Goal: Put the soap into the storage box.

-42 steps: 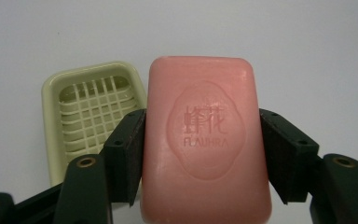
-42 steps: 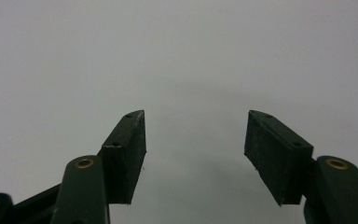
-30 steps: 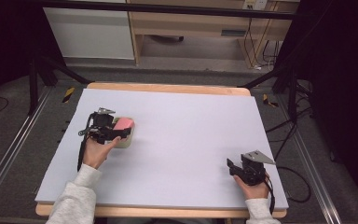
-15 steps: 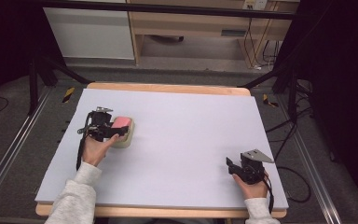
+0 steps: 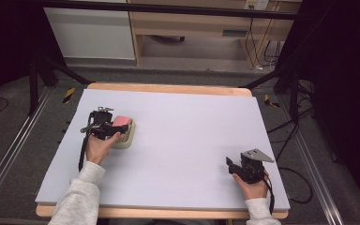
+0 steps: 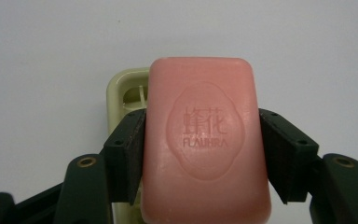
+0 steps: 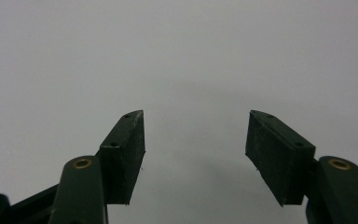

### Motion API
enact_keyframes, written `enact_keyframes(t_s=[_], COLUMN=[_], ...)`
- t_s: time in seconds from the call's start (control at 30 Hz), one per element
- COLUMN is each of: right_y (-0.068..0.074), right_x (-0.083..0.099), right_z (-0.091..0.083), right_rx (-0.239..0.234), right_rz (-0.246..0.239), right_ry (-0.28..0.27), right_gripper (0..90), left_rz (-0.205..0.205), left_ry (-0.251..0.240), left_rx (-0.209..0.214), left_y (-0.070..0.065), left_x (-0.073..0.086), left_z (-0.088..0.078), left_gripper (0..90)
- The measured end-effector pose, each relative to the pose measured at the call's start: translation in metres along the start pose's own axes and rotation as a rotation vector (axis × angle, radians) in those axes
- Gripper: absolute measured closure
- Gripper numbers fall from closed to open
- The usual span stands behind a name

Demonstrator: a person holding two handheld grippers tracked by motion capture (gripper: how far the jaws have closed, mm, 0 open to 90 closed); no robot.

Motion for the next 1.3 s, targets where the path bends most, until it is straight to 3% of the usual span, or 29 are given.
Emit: enact_keyframes(t_s=[0.87, 1.23, 1.3], right_y=[0.001, 0.000, -0.001], right_x=[0.001, 0.001, 0.001], right_z=[0.001, 0.000, 0.000], right_rx=[-0.002, 0.002, 0.003], right_rz=[0.000, -0.003, -0.002], right_ry=[0.007, 0.003, 0.004], right_gripper=[37.1, 36.1, 36.0], left_rz=[-0.009, 0.010, 0.010], left_ry=[0.047, 0.043, 0.023], left_rx=[-0.054, -0.080, -0.080], left_y=[0.000, -0.002, -0.002], left_x=[0.011, 0.013, 0.013], left_z=[0.023, 0.024, 0.020], left_gripper=[37.1, 36.8, 36.6])
Point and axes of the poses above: each handheld gripper's, and its own axes: z roughly forward along the jaws, x roughly out of its underside, y roughly to its left, the point moved 2 cm from there along z, roughly forward along the jaws, and after that the axes turned 4 degrees about z, right-handed, at the moved point
